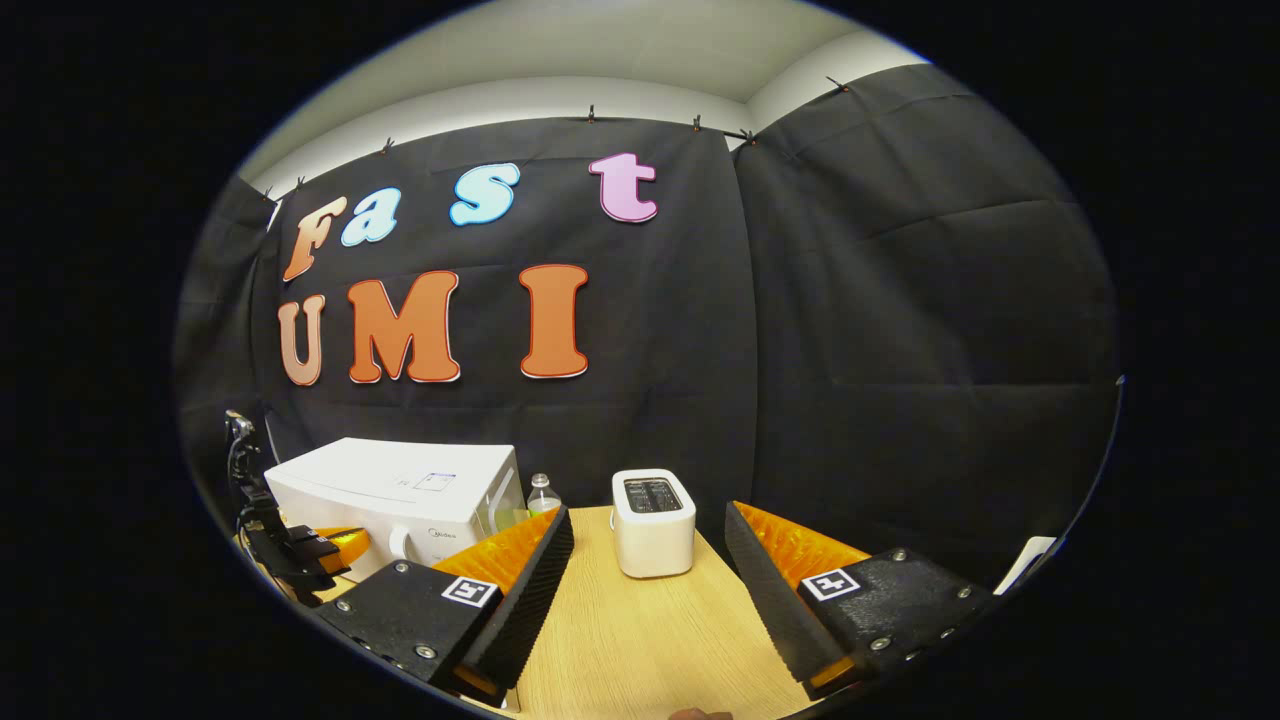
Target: Open the microwave oven with the left hand, put the food in, and close the microwave oven.
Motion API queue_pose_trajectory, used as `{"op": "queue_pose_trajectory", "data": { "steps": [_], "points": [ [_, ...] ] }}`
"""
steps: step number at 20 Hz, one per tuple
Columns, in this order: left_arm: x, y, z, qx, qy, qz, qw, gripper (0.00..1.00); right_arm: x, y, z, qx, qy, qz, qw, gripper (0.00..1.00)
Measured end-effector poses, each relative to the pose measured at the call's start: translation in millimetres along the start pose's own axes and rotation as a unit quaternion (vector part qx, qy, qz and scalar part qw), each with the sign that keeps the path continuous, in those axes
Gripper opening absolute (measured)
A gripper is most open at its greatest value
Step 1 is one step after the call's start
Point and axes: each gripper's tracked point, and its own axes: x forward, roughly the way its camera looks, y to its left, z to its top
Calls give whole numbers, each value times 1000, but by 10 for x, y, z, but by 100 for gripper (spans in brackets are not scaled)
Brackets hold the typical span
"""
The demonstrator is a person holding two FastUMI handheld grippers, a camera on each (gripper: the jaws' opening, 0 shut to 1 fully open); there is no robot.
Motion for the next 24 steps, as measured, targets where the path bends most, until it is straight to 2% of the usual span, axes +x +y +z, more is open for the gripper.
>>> {"op": "queue_pose_trajectory", "data": {
  "steps": [3, 7, 10, 12, 13, 14, 15, 16, 17, 18, 19, 21, 22, 24],
  "points": [
    [-236, 113, 240, -1, 0, -12, 1000, 0, -34, 95, 40, 6, -4, 7, 1000, 95],
    [-625, 401, 707, -26, -18, -18, 999, 1, -62, 292, 82, 7, -8, 20, 1000, 95],
    [-908, 743, 996, -26, -28, 4, 999, 0, -97, 457, 98, 5, -11, 35, 999, 95],
    [-1109, 970, 1119, -23, -31, 24, 999, 5, -121, 583, 88, 3, -11, 47, 999, 95],
    [-1218, 1073, 1166, -23, -31, 33, 999, 11, -122, 645, 87, 3, -11, 52, 999, 95],
    [-1324, 1175, 1244, -22, -37, 40, 998, 25, -118, 701, 88, 3, -11, 57, 998, 95],
    [-1436, 1249, 1316, -20, -45, 46, 998, 25, -126, 763, 90, 3, -10, 61, 998, 95],
    [-1542, 1322, 1387, -18, -54, 51, 997, 30, -130, 810, 79, 2, -9, 65, 998, 95],
    [-1638, 1377, 1457, -23, -64, 53, 996, 39, -146, 858, 75, 1, -7, 69, 998, 95],
    [-1712, 1410, 1515, -30, -73, 54, 995, 63, -157, 896, 75, 0, -7, 72, 997, 95],
    [-1769, 1417, 1538, -38, -76, 52, 995, 72, -162, 937, 75, -2, -7, 75, 997, 95],
    [-1897, 1509, 1559, -42, -77, 64, 994, 74, -198, 995, 87, -5, -9, 80, 997, 95],
    [-1946, 1607, 1557, -37, -76, 79, 993, 89, -211, 1019, 89, -6, -10, 83, 996, 95],
    [-2037, 1734, 1566, -31, -78, 105, 991, 91, -225, 1043, 97, -5, -11, 85, 996, 95]
  ]
}}
